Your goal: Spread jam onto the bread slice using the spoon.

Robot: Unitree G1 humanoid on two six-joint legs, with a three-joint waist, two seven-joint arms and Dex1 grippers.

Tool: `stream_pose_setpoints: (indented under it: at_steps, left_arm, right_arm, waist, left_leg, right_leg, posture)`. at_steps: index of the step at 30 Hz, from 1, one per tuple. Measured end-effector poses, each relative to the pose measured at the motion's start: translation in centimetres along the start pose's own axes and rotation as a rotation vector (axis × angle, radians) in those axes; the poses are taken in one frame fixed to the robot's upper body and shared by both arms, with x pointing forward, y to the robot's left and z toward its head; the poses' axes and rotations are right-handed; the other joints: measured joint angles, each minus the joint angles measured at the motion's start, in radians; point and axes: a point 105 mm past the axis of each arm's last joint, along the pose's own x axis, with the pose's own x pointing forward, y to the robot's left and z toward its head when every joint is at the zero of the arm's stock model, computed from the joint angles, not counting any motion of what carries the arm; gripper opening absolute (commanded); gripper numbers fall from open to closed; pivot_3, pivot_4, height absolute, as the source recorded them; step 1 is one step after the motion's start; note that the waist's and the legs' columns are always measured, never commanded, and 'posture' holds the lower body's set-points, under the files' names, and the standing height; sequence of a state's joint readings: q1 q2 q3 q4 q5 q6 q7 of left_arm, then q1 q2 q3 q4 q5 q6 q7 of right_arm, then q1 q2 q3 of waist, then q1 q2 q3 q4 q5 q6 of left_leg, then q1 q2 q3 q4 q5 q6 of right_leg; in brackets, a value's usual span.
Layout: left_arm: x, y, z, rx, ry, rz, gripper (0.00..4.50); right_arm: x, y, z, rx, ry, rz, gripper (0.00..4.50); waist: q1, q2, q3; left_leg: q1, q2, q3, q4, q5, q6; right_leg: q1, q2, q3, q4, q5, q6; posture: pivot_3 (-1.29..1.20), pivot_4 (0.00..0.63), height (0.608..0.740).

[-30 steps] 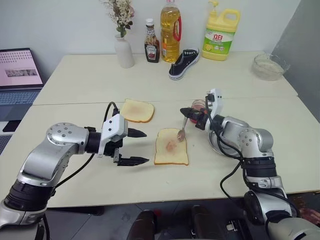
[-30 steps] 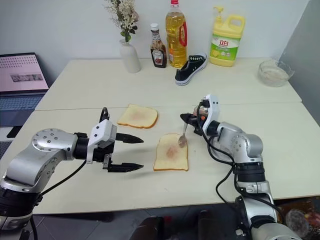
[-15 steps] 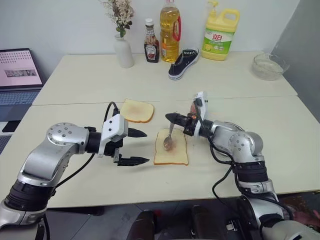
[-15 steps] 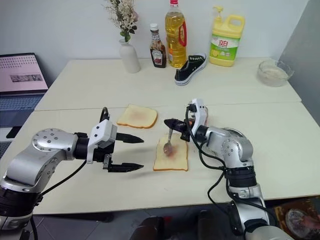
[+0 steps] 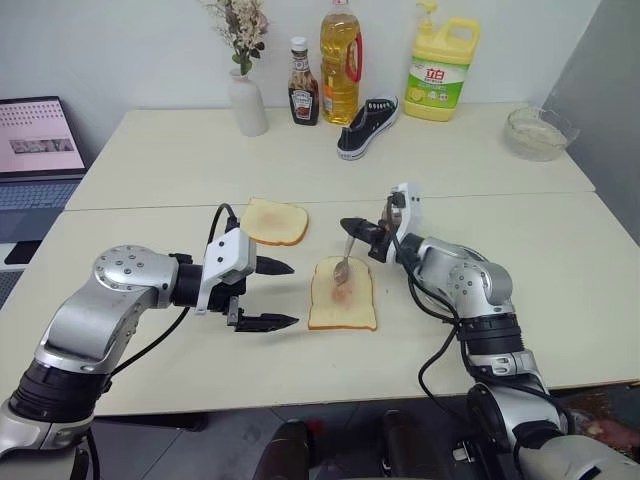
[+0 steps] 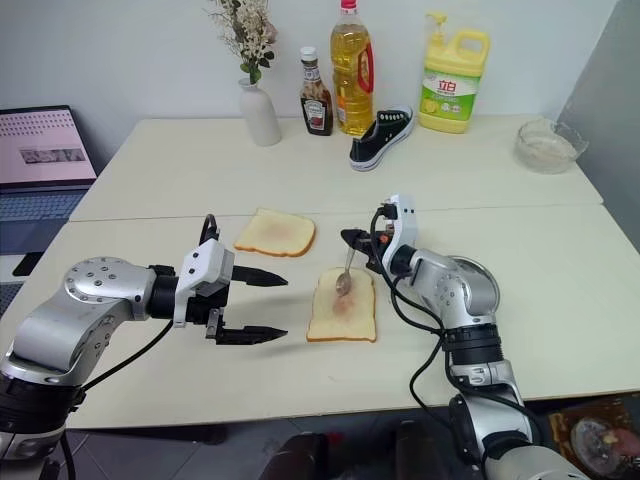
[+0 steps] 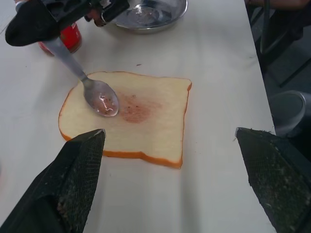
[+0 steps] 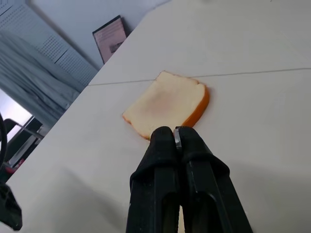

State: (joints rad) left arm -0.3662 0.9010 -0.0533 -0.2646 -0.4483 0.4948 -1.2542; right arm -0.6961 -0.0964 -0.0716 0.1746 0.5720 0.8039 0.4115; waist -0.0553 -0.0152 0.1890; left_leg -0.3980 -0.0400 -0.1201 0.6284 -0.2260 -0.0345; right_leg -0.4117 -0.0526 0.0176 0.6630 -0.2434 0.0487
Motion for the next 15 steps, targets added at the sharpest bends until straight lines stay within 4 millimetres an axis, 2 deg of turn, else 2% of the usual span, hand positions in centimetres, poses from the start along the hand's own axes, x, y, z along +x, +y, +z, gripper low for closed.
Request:
stream_pose_setpoints:
  at_steps: [5,9,13,15]
  left_arm:
    - [0.0,0.0,0.0,0.001,0.0,-0.002,4.5]
    - [0.0,0.0,0.0,0.004,-0.001,-0.004,4.5]
    - [-0.2,0.7,0.6,0.023,-0.005,-0.006,4.5]
    - [0.1,1.1,1.7,0.036,-0.045,-0.008,4.5]
  right_arm:
    - [-0.6,-0.3,0.9,0.001,-0.024,-0.012,0.02]
    - [-1.7,0.9,2.3,-0.016,-0.042,0.04,0.02]
    - [-4.2,2.8,4.0,-0.08,-0.046,0.12,0.02]
    - [-5.7,2.9,5.0,-0.098,-0.072,0.113,0.02]
  waist:
    - [0.0,0.0,0.0]
    - [0.0,0.0,0.0]
    - [0.006,0.0,0.0]
    - [0.009,0.0,0.0]
  left_leg:
    - [0.0,0.0,0.0,0.0,0.0,0.0]
    - [0.0,0.0,0.0,0.0,0.0,0.0]
    - [-0.001,0.0,-0.001,0.0,0.0,0.0]
    - [-0.001,0.0,-0.001,0.0,0.0,0.0]
  right_leg:
    - [0.0,0.0,0.0,0.0,0.0,0.0]
    - [0.0,0.0,0.0,0.0,0.0,0.0]
    - [0.0,0.0,-0.001,0.0,0.0,0.0]
    - [0.001,0.0,-0.001,-0.001,0.0,0.001]
  posture:
    - [0.0,0.15,0.74]
    - [0.0,0.15,0.74]
    - [0.0,0.15,0.74]
    - [0.0,0.15,0.74]
